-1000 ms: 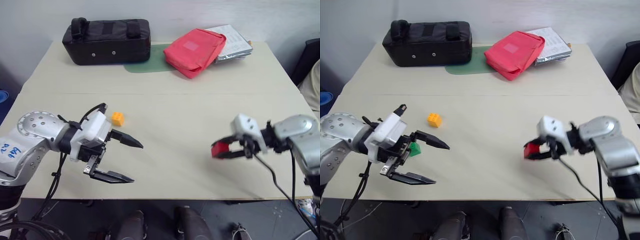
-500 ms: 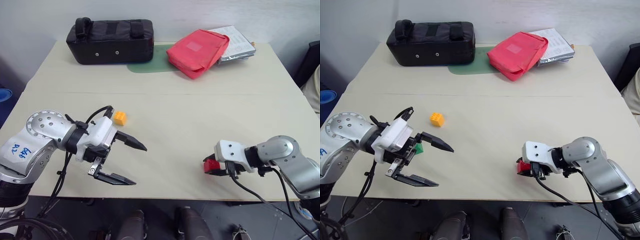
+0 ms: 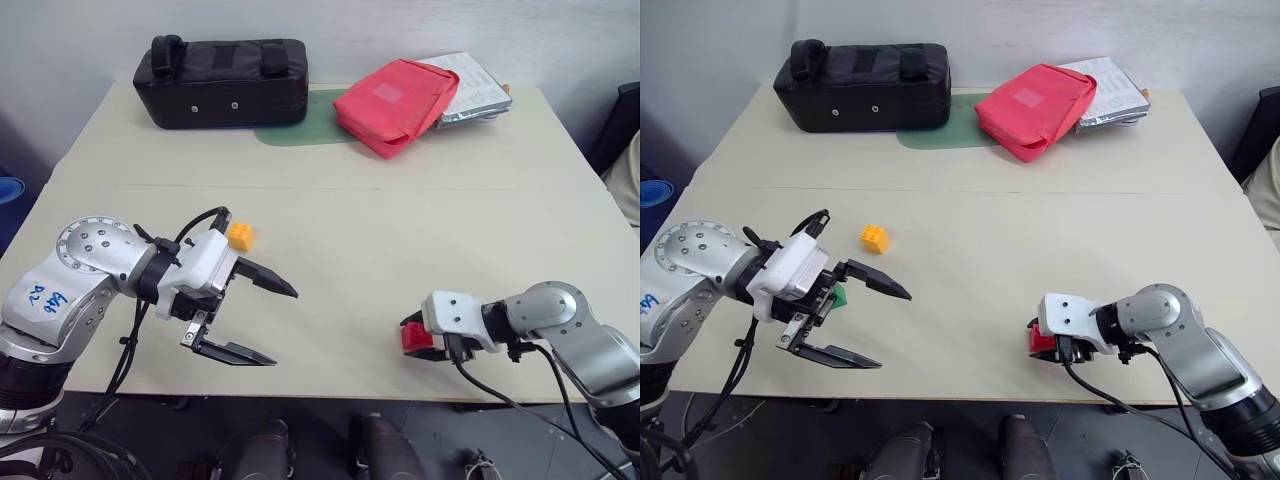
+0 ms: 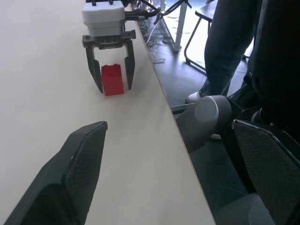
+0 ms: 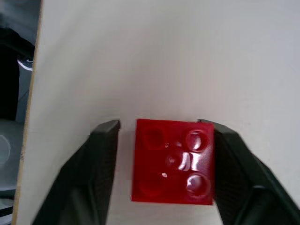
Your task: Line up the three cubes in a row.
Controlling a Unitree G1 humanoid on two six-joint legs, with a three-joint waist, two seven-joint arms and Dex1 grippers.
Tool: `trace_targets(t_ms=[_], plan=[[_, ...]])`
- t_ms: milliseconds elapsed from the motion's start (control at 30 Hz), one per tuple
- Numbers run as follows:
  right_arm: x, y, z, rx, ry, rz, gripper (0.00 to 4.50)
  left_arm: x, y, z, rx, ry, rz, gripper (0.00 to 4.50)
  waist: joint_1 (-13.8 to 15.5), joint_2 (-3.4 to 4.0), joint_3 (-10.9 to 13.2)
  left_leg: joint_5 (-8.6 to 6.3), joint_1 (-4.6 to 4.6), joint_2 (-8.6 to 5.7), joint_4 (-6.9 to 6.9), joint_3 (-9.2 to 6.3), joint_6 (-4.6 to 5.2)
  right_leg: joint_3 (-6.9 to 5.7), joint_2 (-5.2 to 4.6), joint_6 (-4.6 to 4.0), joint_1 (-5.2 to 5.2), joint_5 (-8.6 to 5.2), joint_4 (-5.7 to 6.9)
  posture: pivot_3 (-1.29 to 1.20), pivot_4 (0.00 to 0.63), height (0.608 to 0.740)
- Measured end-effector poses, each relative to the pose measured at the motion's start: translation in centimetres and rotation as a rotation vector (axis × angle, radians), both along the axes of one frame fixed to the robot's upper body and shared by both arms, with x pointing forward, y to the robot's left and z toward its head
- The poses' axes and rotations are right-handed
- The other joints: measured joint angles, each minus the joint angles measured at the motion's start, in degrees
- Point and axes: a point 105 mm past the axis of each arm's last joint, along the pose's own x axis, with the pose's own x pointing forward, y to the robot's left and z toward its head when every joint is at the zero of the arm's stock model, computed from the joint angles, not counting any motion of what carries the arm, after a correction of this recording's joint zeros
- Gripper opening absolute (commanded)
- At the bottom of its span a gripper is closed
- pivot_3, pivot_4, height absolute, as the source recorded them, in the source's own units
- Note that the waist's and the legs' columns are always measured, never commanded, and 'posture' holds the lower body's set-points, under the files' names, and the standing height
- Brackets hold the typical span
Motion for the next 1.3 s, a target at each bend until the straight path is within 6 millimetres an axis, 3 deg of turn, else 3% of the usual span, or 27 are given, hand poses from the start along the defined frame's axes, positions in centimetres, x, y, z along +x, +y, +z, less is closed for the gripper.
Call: trace_targets(t_ms=[100, 267, 400, 467, 700, 900, 1000, 1100, 1300], plan=[[-0.6, 0.1, 0.3, 0.016, 0.022, 0.011, 4.47, 0.1, 0.1, -0.2, -0.004, 0.007, 0.015, 4.5, 0.0, 0.0, 0.0, -0.02, 0.01, 0.0, 0.06, 0.0, 0.03, 0.01, -0.01, 0.01, 0.03, 0.01, -0.02, 0.0, 0.15, 0.74], [-0.8, 0.0, 3.3, 0.153, 0.029, 0.012, 4.47, 0.5, 1.4, -1.6, -0.039, 0.05, 0.159, 4.5, -0.2, 0.0, 0.0, -0.02, 0.02, 0.06, 0.05, -0.01, 0.03, 0.02, 0.0, 0.01, 0.03, 0.01, -0.02, 0.0, 0.15, 0.74], [-0.1, -0.5, 6.6, 0.262, -0.02, -0.009, 4.47, 0.7, 4.9, -3.2, -0.086, 0.085, 0.437, 4.5, -0.4, 0.0, 0.0, -0.04, 0.06, 0.09, -0.02, -0.05, 0.06, 0.01, -0.04, 0.01, 0.05, 0.01, -0.06, 0.0, 0.15, 0.74], [-0.1, -0.7, 7.3, 0.292, -0.024, -0.015, 4.47, 0.5, 6.5, -4.0, -0.095, 0.099, 0.56, 4.5, -0.2, -0.02, 0.0, -0.06, 0.06, 0.09, -0.07, -0.09, 0.09, 0.0, -0.06, 0.01, 0.06, 0.0, -0.16, 0.0, 0.15, 0.74], [-0.2, -0.8, 9.7, 0.414, 0.02, 0.002, 4.47, -2.8, 14.2, -5.6, -0.147, 0.092, 1.065, 4.5, -0.1, -0.1, -0.1, -0.2, 0.17, 0.07, -0.19, -0.12, 0.31, -0.01, -0.17, -0.01, 0.15, 0.0, -0.25, 0.0, 0.15, 0.74], [0.1, -0.3, 11.5, 0.471, 0.033, 0.033, 4.47, -3.9, 18.5, -7.9, -0.078, 0.055, 1.257, 4.5, 0.1, -0.2, -0.1, -0.31, 0.24, 0.03, -0.3, -0.18, 0.33, -0.09, -0.24, -0.09, 0.18, -0.05, -0.29, 0.0, 0.15, 0.74], [0.1, -0.1, 11.5, 0.471, 0.043, 0.044, 4.47, -2.0, 18.6, -6.6, -0.09, -0.019, 1.226, 4.5, 0.2, -0.26, -0.2, -0.32, 0.23, 0.01, -0.3, -0.22, 0.34, -0.13, -0.29, -0.09, 0.18, -0.05, -0.29, 0.0, 0.15, 0.74], [0.2, 0.0, 11.6, 0.47, 0.039, 0.046, 4.47, 0.2, 17.4, -4.9, -0.101, -0.084, 1.154, 4.5, -0.1, -0.27, -0.2, -0.34, 0.22, 0.0, -0.34, -0.2, 0.32, -0.11, -0.31, -0.09, 0.17, -0.04, -0.31, 0.0, 0.15, 0.74], [-0.7, 0.2, 11.0, 0.469, 0.058, 0.056, 4.47, 3.2, 14.0, -5.1, -0.017, -0.113, 0.927, 4.5, -0.5, -0.27, -0.2, -0.19, 0.14, 0.06, -0.43, -0.16, -0.02, -0.16, -0.2, -0.1, 0.05, -0.05, -0.35, 0.0, 0.15, 0.74]])
